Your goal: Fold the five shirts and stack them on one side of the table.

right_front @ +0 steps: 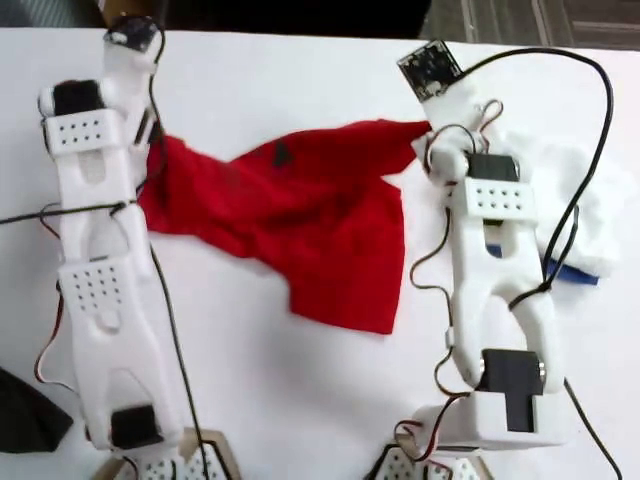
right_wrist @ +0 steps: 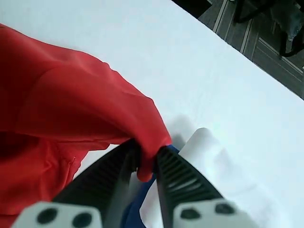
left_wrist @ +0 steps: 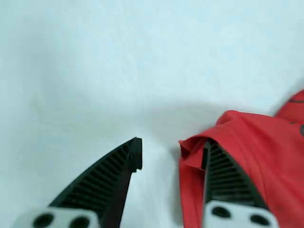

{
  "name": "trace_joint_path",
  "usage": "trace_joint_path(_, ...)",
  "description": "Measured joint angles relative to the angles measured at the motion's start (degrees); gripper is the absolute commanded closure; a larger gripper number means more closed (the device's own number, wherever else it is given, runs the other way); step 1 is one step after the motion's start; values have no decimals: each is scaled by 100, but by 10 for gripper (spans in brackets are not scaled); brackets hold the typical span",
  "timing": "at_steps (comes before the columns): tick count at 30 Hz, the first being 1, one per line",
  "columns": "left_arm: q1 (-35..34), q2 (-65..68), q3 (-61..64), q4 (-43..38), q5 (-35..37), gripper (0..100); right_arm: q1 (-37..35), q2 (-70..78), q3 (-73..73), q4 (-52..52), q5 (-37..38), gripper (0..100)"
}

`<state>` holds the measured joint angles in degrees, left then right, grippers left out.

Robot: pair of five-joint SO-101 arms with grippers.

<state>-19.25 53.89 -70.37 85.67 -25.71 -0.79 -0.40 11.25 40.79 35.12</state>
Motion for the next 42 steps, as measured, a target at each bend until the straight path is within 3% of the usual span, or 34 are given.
trace_joint_path(3,-26,0,-97,431,-53,777,0,0,0,0,0,977)
trace_joint_path(7,70,0,-97,1363,-633,777,0,0,0,0,0,977)
trace_joint_path(11,62,0,53,1547,-791,775,0,0,0,0,0,977)
trace_joint_path(20,220,0,1389,1556,-1037,778,0,0,0,0,0,977)
trace_joint_path(27,510,0,1565,1556,-1011,780,0,0,0,0,0,977)
trace_joint_path(29,651,0,1582,1521,-958,826,0,0,0,0,0,977)
trace_joint_path(32,835,0,1591,1424,-800,989,0,0,0,0,0,977)
trace_joint_path(42,888,141,1073,413,-53,975,0,0,0,0,9,977)
